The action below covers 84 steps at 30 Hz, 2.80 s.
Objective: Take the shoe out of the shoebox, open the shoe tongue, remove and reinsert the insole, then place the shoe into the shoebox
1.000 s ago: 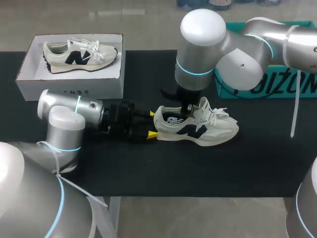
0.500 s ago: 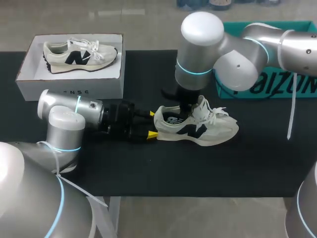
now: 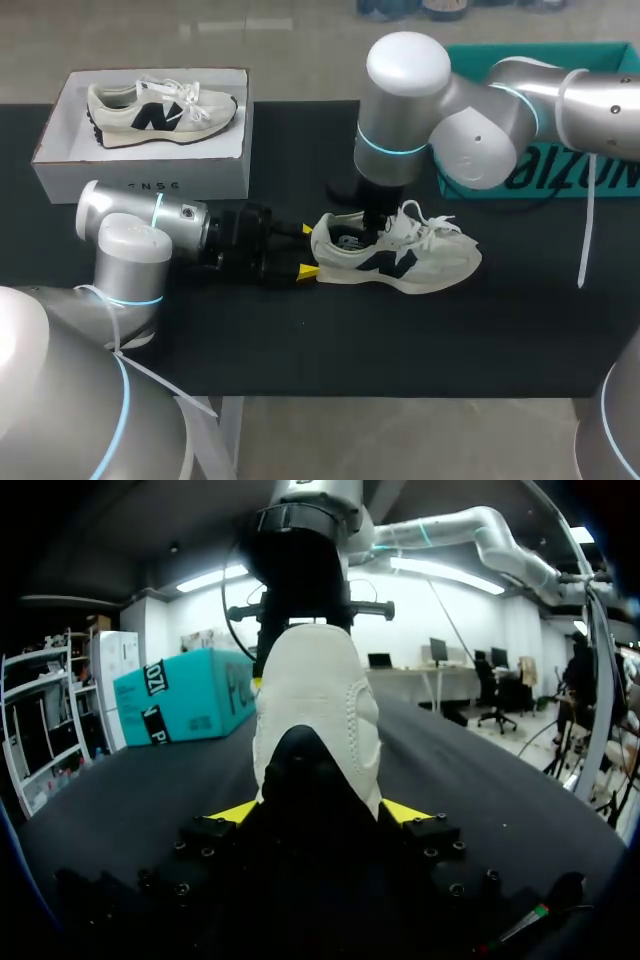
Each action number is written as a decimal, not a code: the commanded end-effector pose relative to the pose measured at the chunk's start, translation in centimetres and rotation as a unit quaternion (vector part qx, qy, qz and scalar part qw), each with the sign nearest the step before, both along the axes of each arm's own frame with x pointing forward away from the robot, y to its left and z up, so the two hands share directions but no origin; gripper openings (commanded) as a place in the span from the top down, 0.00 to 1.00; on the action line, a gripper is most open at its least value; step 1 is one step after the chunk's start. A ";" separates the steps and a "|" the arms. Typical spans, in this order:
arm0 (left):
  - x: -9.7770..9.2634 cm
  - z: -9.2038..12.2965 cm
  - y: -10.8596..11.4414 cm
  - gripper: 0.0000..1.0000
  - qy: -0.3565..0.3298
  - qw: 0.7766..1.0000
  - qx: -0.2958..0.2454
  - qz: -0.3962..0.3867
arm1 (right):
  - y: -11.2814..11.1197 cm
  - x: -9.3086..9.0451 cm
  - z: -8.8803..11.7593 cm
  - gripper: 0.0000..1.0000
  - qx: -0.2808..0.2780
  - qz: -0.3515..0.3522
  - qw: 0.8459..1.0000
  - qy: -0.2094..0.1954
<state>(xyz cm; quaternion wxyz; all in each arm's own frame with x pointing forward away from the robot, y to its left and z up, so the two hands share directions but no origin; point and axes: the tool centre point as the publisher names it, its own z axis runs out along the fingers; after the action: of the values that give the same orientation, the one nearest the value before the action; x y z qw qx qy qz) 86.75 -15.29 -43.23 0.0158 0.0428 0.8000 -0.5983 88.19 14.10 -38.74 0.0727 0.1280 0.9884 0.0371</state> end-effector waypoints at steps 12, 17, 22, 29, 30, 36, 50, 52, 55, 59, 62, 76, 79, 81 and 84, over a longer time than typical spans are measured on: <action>0.0 -0.2 -0.2 1.00 -0.001 1.000 0.000 -0.001 | 1.6 -0.3 -4.0 0.93 0.000 0.010 0.999 0.034; 0.0 -0.2 -0.2 1.00 -0.001 1.000 0.000 -0.001 | 1.0 -0.6 -3.7 1.00 0.002 -0.006 0.999 0.034; 0.0 -0.2 -0.2 1.00 -0.001 1.000 0.000 -0.001 | 0.4 -1.0 -3.0 1.00 0.008 -0.020 0.999 0.032; 0.0 -0.2 -0.2 1.00 -0.001 1.000 0.000 -0.001 | -0.2 -1.5 -1.2 1.00 0.010 -0.034 0.999 0.026; 0.0 -0.2 -0.2 1.00 -0.001 1.000 0.000 -0.001 | -0.2 -1.6 -0.9 1.00 0.010 -0.037 0.999 0.025; 0.0 -0.2 -0.2 1.00 -0.001 1.000 0.000 -0.001 | -0.5 -1.9 0.7 1.00 0.014 -0.044 0.999 0.021; 0.0 -0.2 -0.2 1.00 -0.001 1.000 0.000 -0.001 | -1.3 -1.3 3.4 1.00 0.021 -0.074 0.997 -0.010; 0.0 -0.2 -0.2 1.00 -0.001 1.000 0.000 -0.001 | -1.7 -0.9 3.6 1.00 0.019 -0.084 0.996 -0.014; 0.0 -0.2 -0.2 1.00 -0.001 1.000 0.000 -0.001 | -2.6 -0.5 3.9 1.00 0.026 -0.101 0.994 -0.018; 0.0 -0.2 -0.2 1.00 -0.001 1.000 0.000 -0.001 | -3.3 -0.2 4.4 1.00 0.031 -0.114 0.993 -0.025; 0.0 -0.2 -0.2 1.00 -0.001 1.000 0.000 -0.001 | -3.6 -0.2 4.8 1.00 0.041 -0.119 0.992 -0.028; 0.0 -0.2 -0.2 1.00 -0.001 1.000 0.000 -0.001 | 1.4 1.0 4.7 1.00 0.081 -0.100 0.991 -0.021; 0.0 -0.2 -0.2 1.00 -0.001 1.000 0.000 -0.001 | 2.2 1.4 4.9 1.00 0.088 -0.099 0.991 -0.022; 0.0 -0.2 -0.2 1.00 -0.001 1.000 0.000 -0.001 | 2.6 1.8 5.1 1.00 0.094 -0.100 0.990 -0.024; 0.0 -0.2 -0.2 1.00 -0.001 1.000 0.000 -0.001 | 2.8 2.0 5.3 1.00 0.097 -0.099 0.990 -0.026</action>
<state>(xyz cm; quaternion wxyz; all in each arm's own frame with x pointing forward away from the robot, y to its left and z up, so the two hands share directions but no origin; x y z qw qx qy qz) 86.70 -15.28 -43.22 0.0161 0.0433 0.7997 -0.5987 89.86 16.41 -33.22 0.0896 0.2304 0.9600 0.1314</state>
